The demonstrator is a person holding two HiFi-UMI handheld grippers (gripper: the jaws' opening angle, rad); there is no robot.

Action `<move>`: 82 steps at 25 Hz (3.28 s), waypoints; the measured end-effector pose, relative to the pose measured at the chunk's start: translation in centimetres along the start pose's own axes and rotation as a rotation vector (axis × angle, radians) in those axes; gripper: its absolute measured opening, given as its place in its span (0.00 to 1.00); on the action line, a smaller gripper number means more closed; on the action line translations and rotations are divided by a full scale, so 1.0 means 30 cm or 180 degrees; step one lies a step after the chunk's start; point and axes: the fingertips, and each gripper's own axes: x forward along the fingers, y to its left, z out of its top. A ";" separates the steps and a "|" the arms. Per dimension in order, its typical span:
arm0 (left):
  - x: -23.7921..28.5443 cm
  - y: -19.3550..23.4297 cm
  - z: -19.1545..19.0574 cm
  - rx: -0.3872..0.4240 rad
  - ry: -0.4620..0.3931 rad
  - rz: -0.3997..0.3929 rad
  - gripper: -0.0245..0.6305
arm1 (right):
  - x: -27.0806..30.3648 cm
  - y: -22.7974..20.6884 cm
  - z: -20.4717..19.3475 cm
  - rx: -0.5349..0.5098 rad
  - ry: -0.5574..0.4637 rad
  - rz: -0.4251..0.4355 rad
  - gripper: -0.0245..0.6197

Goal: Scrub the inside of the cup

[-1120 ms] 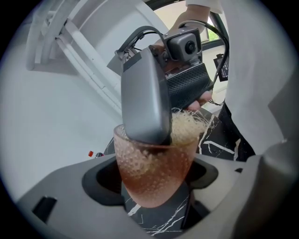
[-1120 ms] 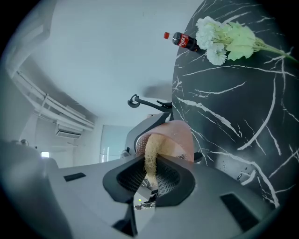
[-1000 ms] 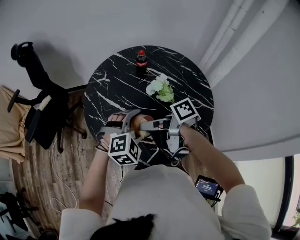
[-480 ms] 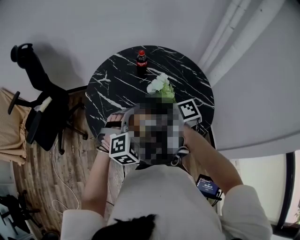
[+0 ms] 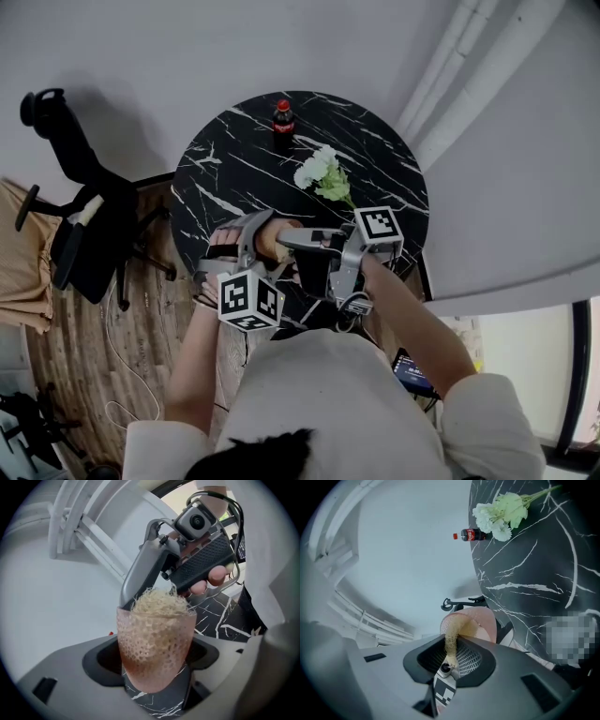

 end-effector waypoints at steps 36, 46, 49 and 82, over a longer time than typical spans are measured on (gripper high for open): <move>0.054 0.138 0.011 -0.0222 0.0037 0.0468 0.60 | -0.016 0.097 0.167 0.0527 -0.0966 0.0634 0.13; 0.051 0.159 0.004 -0.0277 0.0051 0.0524 0.60 | -0.014 0.113 0.182 0.0561 -0.1091 0.0788 0.13; 0.053 0.157 0.001 -0.0310 0.0049 0.0483 0.60 | -0.014 0.111 0.184 0.0539 -0.1087 0.0765 0.13; 0.060 0.083 0.001 -0.1107 -0.0085 0.0260 0.60 | -0.079 0.105 0.168 0.0555 -0.1313 0.0930 0.13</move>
